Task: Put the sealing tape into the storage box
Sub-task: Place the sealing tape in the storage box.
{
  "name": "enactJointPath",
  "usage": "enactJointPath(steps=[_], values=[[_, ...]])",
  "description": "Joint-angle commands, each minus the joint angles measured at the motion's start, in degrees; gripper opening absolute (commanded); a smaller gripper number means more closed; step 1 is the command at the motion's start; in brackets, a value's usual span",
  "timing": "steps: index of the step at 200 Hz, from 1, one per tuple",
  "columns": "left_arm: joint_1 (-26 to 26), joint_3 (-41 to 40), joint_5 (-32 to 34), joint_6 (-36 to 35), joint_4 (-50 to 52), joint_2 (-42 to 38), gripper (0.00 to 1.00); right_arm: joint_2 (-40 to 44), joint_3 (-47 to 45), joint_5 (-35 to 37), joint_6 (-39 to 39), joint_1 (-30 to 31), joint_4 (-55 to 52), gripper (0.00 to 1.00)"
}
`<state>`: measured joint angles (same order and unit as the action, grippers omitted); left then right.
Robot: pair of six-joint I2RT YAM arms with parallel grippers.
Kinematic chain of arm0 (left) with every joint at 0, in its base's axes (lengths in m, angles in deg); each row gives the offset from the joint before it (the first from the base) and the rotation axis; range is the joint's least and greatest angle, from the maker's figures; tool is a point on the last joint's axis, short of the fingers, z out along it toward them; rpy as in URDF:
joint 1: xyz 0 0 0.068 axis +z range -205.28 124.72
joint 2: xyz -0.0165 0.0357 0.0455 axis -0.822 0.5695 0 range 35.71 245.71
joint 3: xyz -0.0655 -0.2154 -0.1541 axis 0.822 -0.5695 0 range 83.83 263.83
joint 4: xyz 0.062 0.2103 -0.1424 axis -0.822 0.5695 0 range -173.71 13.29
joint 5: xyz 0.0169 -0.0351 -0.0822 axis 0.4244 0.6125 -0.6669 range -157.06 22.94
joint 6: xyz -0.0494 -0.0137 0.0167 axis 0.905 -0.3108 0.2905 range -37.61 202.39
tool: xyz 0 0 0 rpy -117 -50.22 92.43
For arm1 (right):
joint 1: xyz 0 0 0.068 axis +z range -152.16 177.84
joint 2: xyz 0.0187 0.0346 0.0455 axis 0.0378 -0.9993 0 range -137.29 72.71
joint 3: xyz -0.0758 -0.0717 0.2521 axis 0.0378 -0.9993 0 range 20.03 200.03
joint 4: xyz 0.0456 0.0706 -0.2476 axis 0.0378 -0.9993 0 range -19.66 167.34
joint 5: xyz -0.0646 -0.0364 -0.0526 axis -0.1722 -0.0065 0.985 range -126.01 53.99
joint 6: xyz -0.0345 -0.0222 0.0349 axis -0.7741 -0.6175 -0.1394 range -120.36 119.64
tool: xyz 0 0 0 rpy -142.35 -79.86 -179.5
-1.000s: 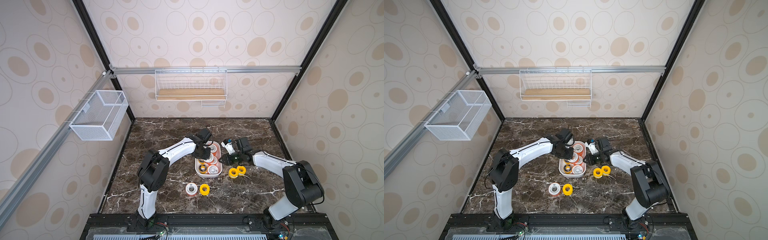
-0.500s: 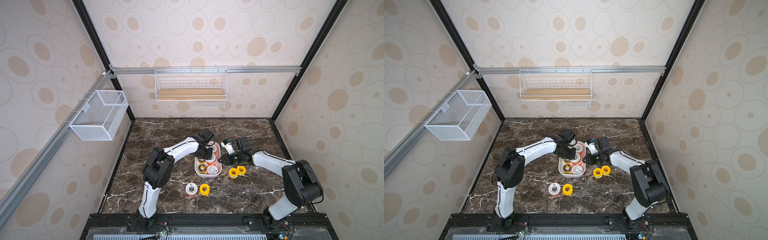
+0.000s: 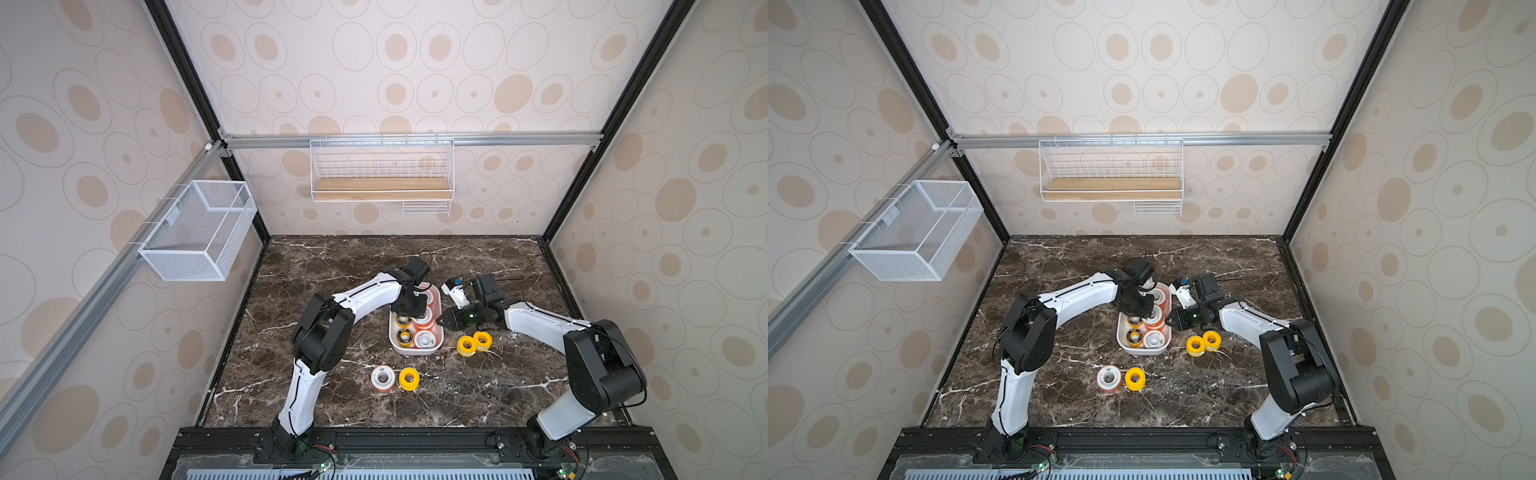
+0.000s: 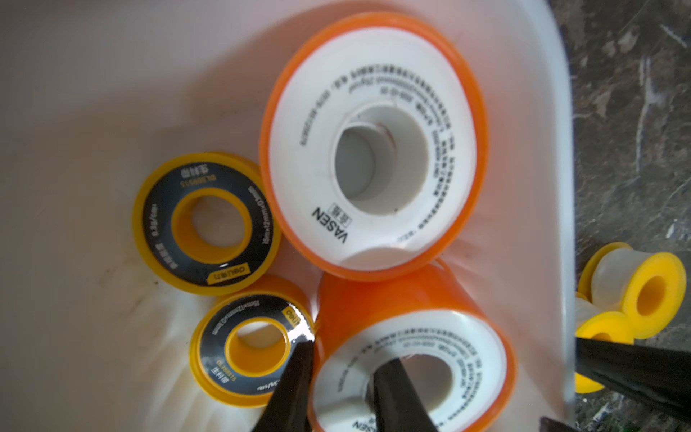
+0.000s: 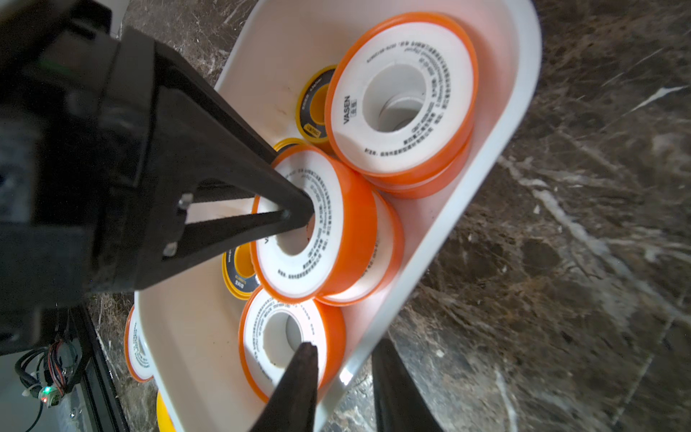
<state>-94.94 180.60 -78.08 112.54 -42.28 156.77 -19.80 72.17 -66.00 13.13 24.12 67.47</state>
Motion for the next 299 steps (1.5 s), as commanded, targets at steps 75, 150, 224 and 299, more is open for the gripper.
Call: enactJointPath(steps=[75, 150, 224, 299], values=[[-0.5, 2.8, -0.4, -0.5, 0.9, 1.4, 0.40, -0.9, 1.6, -0.9, -0.5, -0.1, -0.9, 0.30], [-0.5, -2.7, 1.7, -1.0, 0.0, -8.9, 0.48, 2.5, 0.0, 4.2, -0.8, -0.2, -1.3, 0.35], [2.1, -16.8, 14.5, -4.0, 3.7, -31.5, 0.48, 7.2, -2.1, 11.1, -2.4, 0.0, -2.3, 0.38], [11.0, -32.8, 21.2, -6.6, 5.4, -56.7, 0.59, 11.4, 0.5, 12.2, -4.9, 0.9, -10.6, 0.42]])
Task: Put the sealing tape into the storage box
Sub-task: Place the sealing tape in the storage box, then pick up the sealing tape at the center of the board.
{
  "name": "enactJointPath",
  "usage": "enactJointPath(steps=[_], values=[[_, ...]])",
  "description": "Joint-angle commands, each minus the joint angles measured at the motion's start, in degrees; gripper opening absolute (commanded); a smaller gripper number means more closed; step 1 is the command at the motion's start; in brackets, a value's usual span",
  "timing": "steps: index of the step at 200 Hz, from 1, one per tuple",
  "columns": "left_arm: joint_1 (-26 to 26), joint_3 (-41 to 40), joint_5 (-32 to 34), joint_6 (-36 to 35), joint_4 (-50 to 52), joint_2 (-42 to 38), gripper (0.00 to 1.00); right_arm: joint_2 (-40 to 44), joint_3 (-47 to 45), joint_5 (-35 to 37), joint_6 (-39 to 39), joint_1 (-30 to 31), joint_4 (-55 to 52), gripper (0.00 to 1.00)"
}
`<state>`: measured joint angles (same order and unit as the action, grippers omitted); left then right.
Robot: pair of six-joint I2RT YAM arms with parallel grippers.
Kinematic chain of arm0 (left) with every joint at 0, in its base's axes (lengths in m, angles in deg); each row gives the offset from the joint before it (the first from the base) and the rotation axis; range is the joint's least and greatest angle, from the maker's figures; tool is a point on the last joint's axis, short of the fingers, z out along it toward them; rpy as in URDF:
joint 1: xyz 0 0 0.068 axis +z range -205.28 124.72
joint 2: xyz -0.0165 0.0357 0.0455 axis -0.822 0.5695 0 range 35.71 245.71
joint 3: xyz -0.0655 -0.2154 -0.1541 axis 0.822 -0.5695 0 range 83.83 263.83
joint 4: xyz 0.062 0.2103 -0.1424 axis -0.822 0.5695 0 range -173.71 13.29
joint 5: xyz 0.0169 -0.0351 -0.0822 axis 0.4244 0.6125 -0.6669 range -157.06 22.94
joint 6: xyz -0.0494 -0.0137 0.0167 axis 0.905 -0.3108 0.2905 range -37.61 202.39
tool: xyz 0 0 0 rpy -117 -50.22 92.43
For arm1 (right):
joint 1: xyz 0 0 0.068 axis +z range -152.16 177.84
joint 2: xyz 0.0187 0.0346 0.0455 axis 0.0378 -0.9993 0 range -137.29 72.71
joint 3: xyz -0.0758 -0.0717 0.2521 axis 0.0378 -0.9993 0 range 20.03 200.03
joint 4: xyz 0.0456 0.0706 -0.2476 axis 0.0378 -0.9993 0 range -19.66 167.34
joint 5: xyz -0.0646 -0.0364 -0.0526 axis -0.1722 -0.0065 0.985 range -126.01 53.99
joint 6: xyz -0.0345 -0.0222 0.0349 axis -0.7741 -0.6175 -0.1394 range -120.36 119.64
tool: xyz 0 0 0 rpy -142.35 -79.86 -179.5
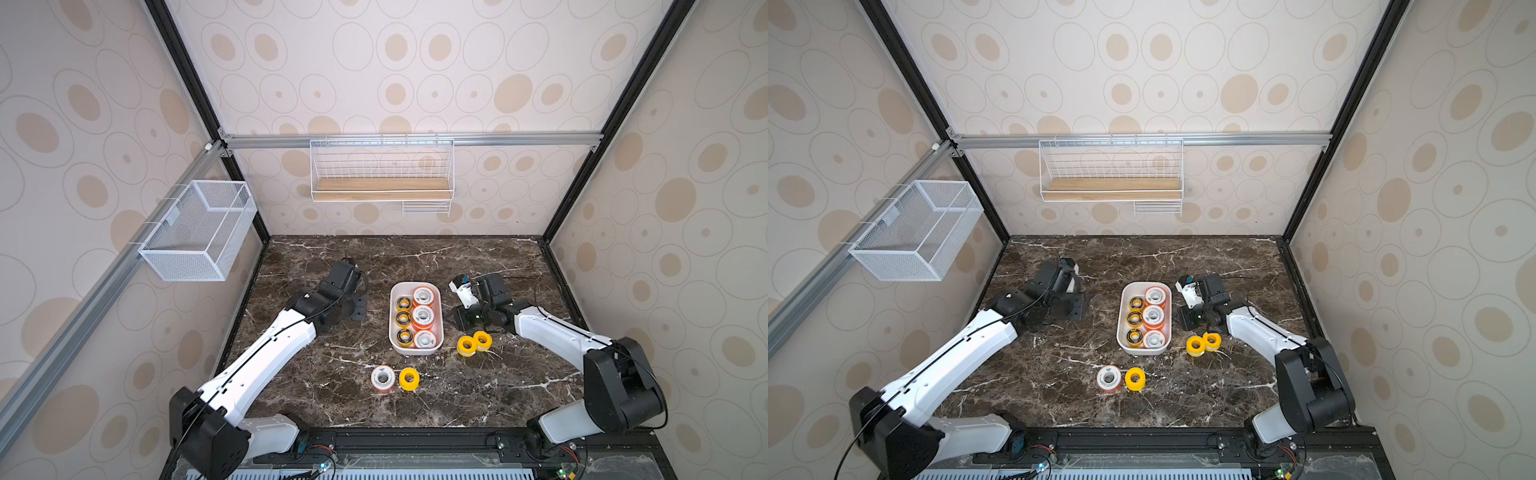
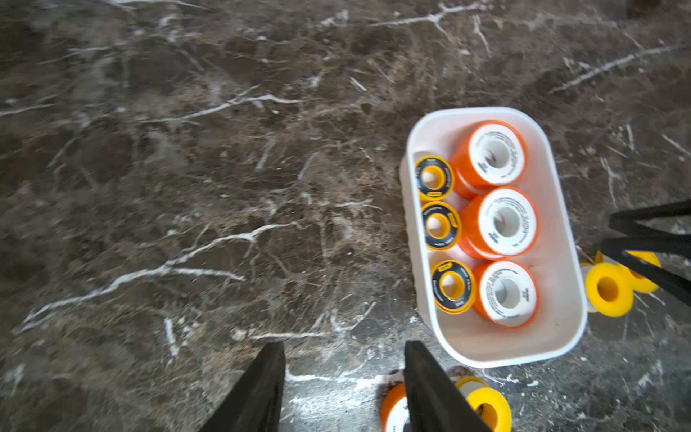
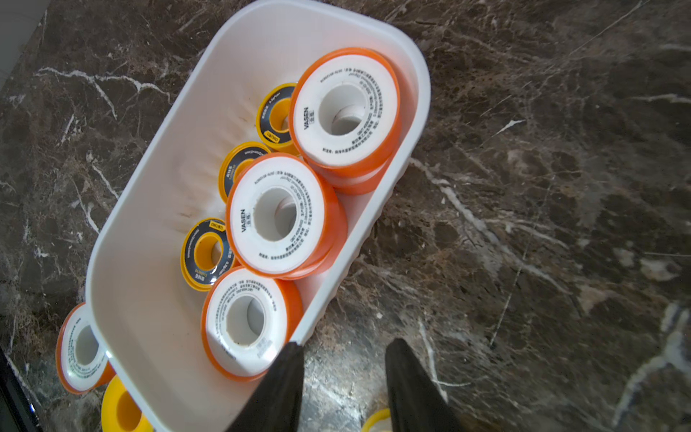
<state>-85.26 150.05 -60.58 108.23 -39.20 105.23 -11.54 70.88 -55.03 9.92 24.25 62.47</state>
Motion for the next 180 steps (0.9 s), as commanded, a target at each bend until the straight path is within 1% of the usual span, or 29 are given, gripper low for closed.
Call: enactJointPath(steps=[1, 26, 54, 75, 83, 107, 127, 136, 159, 180], values=[[1.3, -2.3, 3.7, -2.4, 2.3, -5.4, 0.59, 3.2, 1.8, 1.3, -1.7, 0.8, -5.7, 0.42], [3.1, -4.9, 4.2, -4.6, 2.3, -10.4, 0.63, 5.8, 2.4, 3.5, -2.6, 2.1, -10.8, 0.43], [3.3, -9.3, 7.0, -5.8, -0.2, -15.6, 0.73, 9.0, 2.5, 4.9, -2.2, 4.3, -14.9, 0.45], [3.4, -10.3, 6.6, -5.6, 0.2, -18.5, 0.74, 10.8, 3.0, 6.0, -1.8, 6.7, -17.2, 0.46], [3.4, -10.9, 6.6, -5.5, 0.1, -19.4, 0.77, 11.1, 3.3, 6.0, -1.6, 8.0, -17.7, 0.47], [3.5, -12.2, 6.7, -5.5, -0.3, -21.2, 0.77, 11.3, 4.3, 6.7, -1.2, 12.8, -18.9, 0.48], [3.5, -12.0, 7.8, -5.5, 0.0, -21.2, 0.77, 10.6, 5.4, 9.0, -2.0, 18.5, -19.2, 0.48], [3.6, -12.0, 7.6, -5.5, 0.1, -21.0, 0.80, 10.0, 6.1, 10.3, -2.4, 20.9, -19.6, 0.49], [3.7, -11.9, 6.5, -5.9, 0.1, -20.5, 0.80, 7.9, 8.2, 13.9, -3.3, 27.1, -20.5, 0.50], [3.9, -11.4, 7.7, -5.9, 1.1, -20.0, 0.80, 5.6, 10.0, 15.1, -3.9, 31.8, -21.0, 0.51]])
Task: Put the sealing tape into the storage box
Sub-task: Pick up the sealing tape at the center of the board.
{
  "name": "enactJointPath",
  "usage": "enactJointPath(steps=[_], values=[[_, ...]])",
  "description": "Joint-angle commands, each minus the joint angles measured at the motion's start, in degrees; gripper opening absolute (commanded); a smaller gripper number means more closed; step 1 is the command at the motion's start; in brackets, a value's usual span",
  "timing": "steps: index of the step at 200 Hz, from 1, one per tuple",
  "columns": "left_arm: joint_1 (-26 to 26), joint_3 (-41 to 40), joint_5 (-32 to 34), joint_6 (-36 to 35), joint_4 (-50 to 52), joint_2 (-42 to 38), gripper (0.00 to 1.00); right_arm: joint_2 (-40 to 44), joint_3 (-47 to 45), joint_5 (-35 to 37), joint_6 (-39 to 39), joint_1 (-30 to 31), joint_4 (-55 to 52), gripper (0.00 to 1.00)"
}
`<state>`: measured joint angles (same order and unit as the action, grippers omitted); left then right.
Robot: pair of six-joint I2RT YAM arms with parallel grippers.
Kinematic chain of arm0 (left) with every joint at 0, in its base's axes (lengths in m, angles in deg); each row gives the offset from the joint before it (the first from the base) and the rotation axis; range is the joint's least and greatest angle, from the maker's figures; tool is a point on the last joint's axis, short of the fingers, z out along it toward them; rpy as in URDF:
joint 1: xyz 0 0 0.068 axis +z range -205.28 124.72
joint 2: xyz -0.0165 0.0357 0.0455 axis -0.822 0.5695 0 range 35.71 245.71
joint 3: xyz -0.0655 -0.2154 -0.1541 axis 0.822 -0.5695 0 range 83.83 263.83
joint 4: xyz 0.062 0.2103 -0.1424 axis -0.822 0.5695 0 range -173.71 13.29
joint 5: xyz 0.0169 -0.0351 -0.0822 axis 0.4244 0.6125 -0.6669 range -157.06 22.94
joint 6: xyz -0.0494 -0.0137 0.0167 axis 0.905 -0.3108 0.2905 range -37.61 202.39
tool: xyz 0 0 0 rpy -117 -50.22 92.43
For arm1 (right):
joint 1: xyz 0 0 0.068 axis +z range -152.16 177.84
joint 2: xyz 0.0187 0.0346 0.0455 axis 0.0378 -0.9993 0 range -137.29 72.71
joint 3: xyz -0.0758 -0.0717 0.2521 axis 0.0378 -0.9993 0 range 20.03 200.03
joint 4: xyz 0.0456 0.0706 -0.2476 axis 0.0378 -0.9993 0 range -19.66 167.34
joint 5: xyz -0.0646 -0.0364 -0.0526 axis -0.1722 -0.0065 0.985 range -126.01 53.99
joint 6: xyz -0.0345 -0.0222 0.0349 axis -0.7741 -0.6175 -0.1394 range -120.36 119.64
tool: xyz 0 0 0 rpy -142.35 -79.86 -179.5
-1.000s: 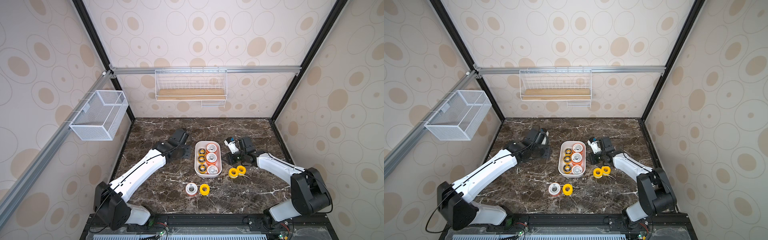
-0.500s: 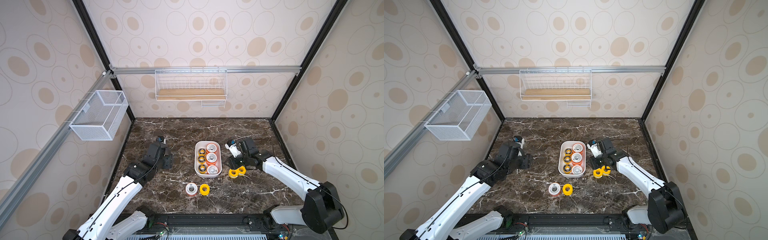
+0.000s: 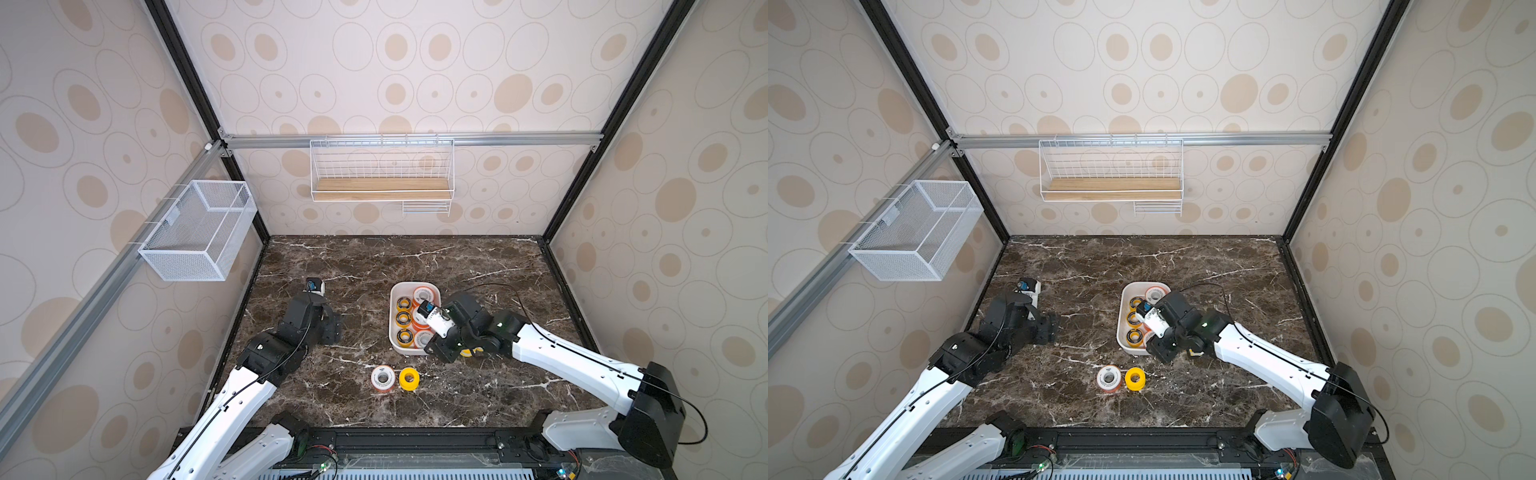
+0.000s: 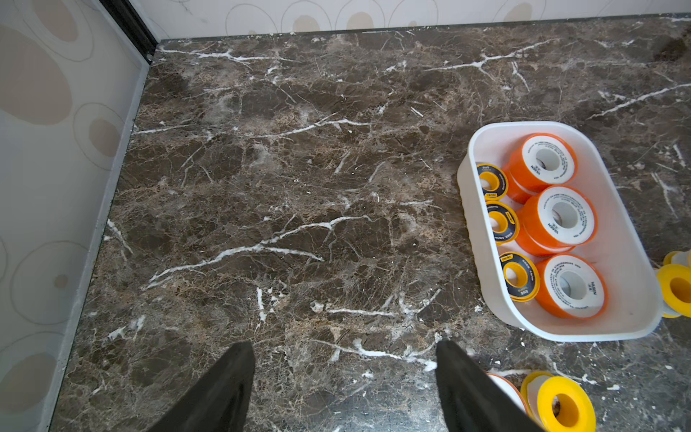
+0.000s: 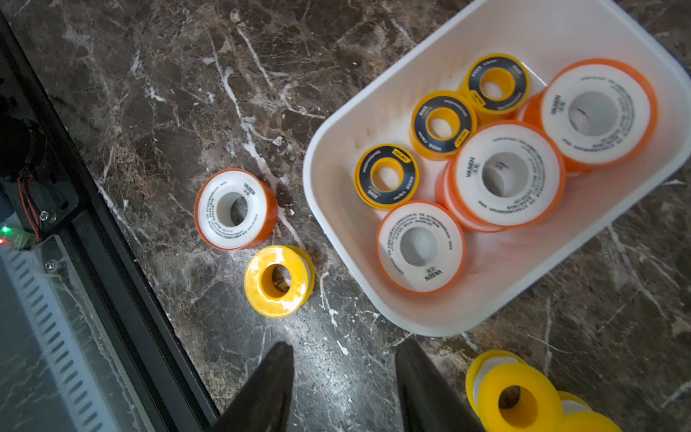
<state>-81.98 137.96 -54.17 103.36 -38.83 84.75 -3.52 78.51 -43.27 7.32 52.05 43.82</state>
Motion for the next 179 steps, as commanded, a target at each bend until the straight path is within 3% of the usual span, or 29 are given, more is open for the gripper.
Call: enactJointPath(steps=[1, 67, 124, 179], values=[[0.5, 0.7, 1.4, -1.0, 0.8, 0.5, 0.80, -2.6, 2.4, 3.4, -1.3, 4.2, -2.3, 0.51], [5.8, 0.2, 0.3, 0.4, 0.7, 0.7, 0.82, -10.9, 5.5, 2.7, -0.4, 14.3, 1.2, 0.56], [12.1, 0.5, -3.8, 0.6, 0.8, 2.5, 0.82, -19.0, 8.2, 1.9, 0.0, 19.0, 3.9, 0.57], [13.2, 0.4, -3.5, 0.5, 0.8, 2.2, 0.82, -26.8, 13.1, 1.8, -1.0, 21.3, 4.1, 0.56]])
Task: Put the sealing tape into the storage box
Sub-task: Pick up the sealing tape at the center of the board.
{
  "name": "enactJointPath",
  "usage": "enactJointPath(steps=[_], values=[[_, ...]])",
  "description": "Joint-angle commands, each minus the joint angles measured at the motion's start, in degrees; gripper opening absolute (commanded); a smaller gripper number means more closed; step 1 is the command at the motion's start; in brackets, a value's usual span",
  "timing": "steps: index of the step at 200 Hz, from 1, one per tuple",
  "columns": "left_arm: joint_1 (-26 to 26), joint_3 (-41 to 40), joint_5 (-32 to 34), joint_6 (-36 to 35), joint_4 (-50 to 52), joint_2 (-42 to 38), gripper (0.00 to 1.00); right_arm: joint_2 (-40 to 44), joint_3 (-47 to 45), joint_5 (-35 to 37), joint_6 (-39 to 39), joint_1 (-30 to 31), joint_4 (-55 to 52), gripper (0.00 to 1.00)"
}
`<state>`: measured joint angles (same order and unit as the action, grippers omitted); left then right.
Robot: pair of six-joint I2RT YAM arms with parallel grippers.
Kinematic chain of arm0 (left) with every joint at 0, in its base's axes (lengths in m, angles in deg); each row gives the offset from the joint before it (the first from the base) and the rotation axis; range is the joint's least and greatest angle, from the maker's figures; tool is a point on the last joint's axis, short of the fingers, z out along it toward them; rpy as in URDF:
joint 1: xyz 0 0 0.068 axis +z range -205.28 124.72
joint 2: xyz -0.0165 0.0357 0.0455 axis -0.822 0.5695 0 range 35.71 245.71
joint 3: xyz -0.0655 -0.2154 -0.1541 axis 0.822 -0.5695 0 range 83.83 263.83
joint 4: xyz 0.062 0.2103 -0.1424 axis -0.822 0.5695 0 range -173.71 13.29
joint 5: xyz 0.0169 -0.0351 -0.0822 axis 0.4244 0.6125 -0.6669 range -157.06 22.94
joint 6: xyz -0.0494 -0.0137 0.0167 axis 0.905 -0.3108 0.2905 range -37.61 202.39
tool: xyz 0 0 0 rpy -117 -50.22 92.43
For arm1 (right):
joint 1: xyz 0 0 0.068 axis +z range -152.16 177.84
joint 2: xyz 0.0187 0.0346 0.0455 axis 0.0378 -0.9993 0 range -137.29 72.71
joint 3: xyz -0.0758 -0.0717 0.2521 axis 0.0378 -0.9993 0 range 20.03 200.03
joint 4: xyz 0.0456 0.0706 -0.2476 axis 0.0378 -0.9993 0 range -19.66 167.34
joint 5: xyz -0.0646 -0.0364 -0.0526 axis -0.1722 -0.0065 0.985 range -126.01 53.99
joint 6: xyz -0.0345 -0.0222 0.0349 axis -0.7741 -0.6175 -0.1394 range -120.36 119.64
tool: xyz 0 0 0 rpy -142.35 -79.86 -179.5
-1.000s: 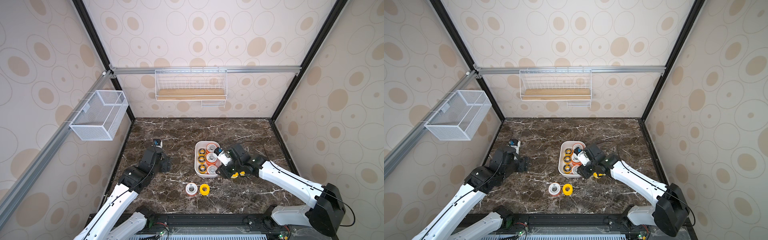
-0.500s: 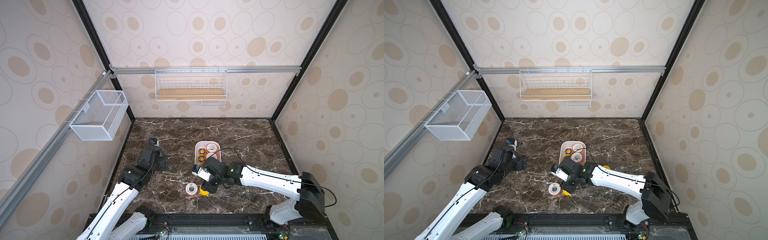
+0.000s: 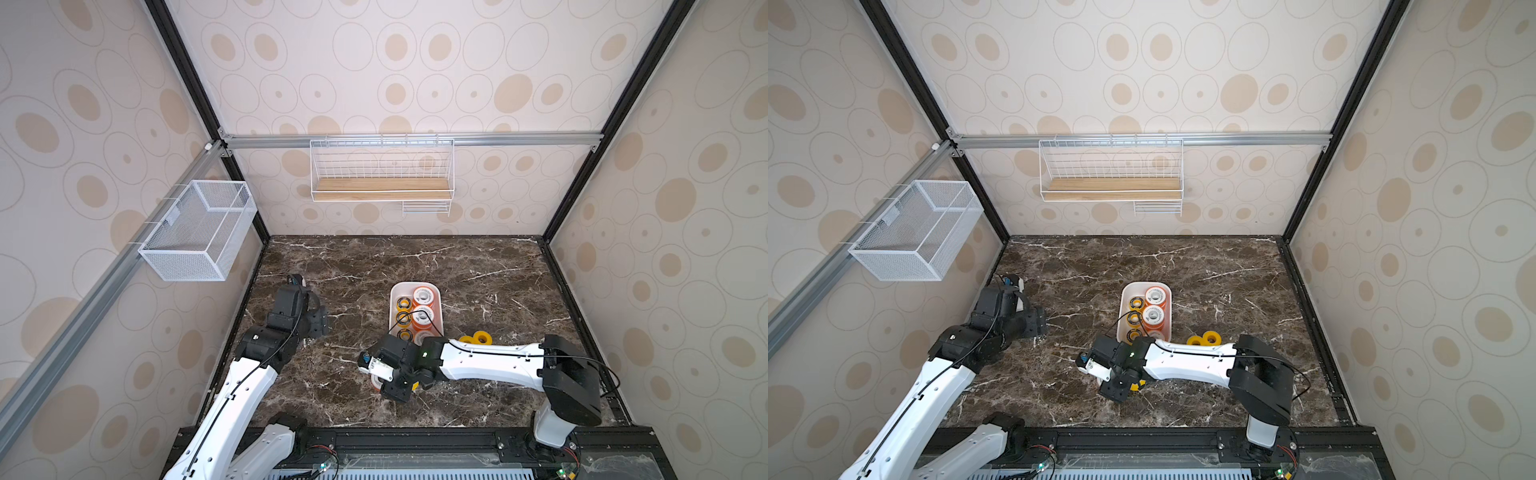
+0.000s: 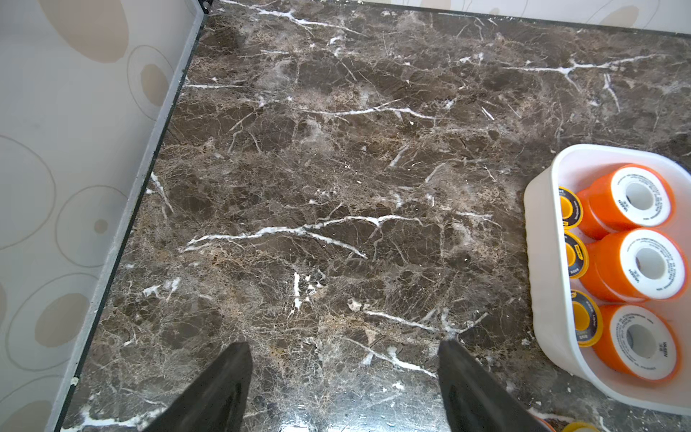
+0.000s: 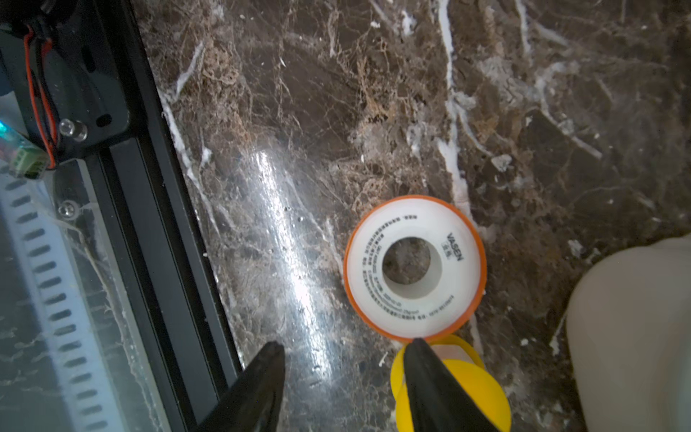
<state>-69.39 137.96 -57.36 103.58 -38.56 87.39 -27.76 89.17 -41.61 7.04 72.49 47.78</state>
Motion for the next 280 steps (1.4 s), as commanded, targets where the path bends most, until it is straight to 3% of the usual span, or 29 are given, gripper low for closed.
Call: enactJointPath(steps=[1, 67, 194, 251, 280], values=[[0.7, 0.4, -0.2, 0.3, 0.6, -0.4, 0.82, -2.7, 2.5, 0.2, -0.7, 0.9, 0.1, 0.56], [0.8, 0.4, -0.5, 0.2, 0.6, 0.0, 0.82, -8.5, 5.4, 0.9, -1.1, 1.2, -0.1, 0.46], [1.3, 0.5, -0.8, 0.1, 0.6, 0.9, 0.82, -13.9, 7.0, 5.9, -0.7, 1.2, -1.2, 0.46], [1.4, 0.5, -1.1, 0.0, 0.7, 1.1, 0.82, -13.1, 6.3, 5.5, -0.7, 1.2, -0.5, 0.25], [1.5, 0.5, -1.0, 0.0, 0.6, 1.0, 0.82, -9.6, 5.1, 4.5, -0.3, 1.1, 1.4, 0.23]])
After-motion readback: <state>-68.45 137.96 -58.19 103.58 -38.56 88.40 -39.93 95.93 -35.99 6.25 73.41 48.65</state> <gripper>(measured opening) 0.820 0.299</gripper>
